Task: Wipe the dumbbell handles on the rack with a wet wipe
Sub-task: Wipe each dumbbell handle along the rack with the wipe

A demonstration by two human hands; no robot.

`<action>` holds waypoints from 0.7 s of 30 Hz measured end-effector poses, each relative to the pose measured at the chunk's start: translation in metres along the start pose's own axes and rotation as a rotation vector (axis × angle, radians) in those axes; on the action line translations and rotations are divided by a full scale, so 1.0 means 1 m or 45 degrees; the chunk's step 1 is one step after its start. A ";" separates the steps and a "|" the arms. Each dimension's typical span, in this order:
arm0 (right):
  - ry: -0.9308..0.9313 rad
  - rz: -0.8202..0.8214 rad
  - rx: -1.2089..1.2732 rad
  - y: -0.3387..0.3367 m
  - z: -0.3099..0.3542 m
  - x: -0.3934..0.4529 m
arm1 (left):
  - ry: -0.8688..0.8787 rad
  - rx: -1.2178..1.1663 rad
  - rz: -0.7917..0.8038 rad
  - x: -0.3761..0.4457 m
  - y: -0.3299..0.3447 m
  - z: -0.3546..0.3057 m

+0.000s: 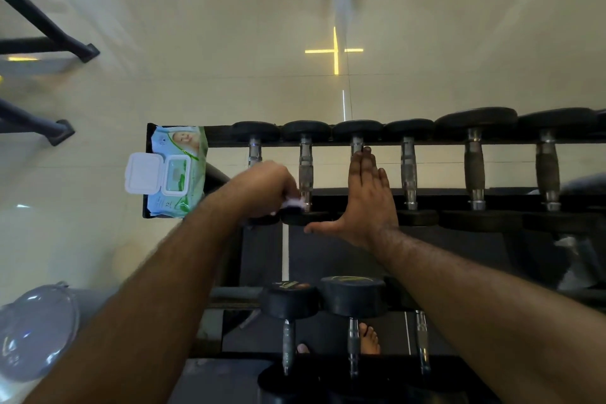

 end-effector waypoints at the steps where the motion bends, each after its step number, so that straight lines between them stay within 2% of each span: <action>1: -0.002 -0.004 -0.004 0.000 0.000 0.000 | -0.048 -0.118 -0.194 0.002 -0.004 0.001; 3: 0.000 -0.007 -0.012 -0.001 0.001 -0.001 | -0.224 -0.280 -0.675 0.017 -0.004 -0.001; 4: 0.007 -0.010 -0.018 -0.002 0.002 -0.002 | -0.320 -0.378 -0.843 0.026 -0.001 -0.004; 6: 0.013 -0.009 -0.023 -0.003 0.002 -0.002 | -0.404 -0.533 -1.002 0.038 0.009 -0.017; 8: 0.011 -0.011 -0.017 -0.003 0.003 -0.002 | -0.358 -0.511 -0.990 0.038 0.022 -0.026; 11: 0.000 -0.005 -0.016 -0.003 0.002 -0.001 | -0.191 -0.190 -0.824 0.019 0.039 -0.021; 13: -0.005 -0.007 -0.024 -0.002 0.002 -0.001 | -0.086 0.045 -0.518 0.000 0.043 -0.013; 15: -0.004 -0.009 -0.022 -0.002 0.002 -0.001 | 0.034 0.132 -0.203 -0.013 0.042 -0.007; 17: -0.003 -0.007 -0.008 -0.002 0.002 -0.002 | 0.039 0.041 -0.092 -0.015 0.033 -0.006; 19: 0.007 -0.011 0.003 -0.003 0.003 -0.003 | 0.056 -0.041 -0.295 -0.005 0.022 -0.005; 21: 0.014 -0.022 0.008 -0.004 0.004 -0.004 | 0.100 0.035 -0.669 0.010 0.018 -0.009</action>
Point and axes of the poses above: each hand's wrist, its own x-axis towards the middle knuckle, its own y-axis out of the palm, z = x × y, the point moved 1 cm from there along x, towards the middle knuckle, and after that the axes turned 1 degree about -y, right-handed, at the moved point
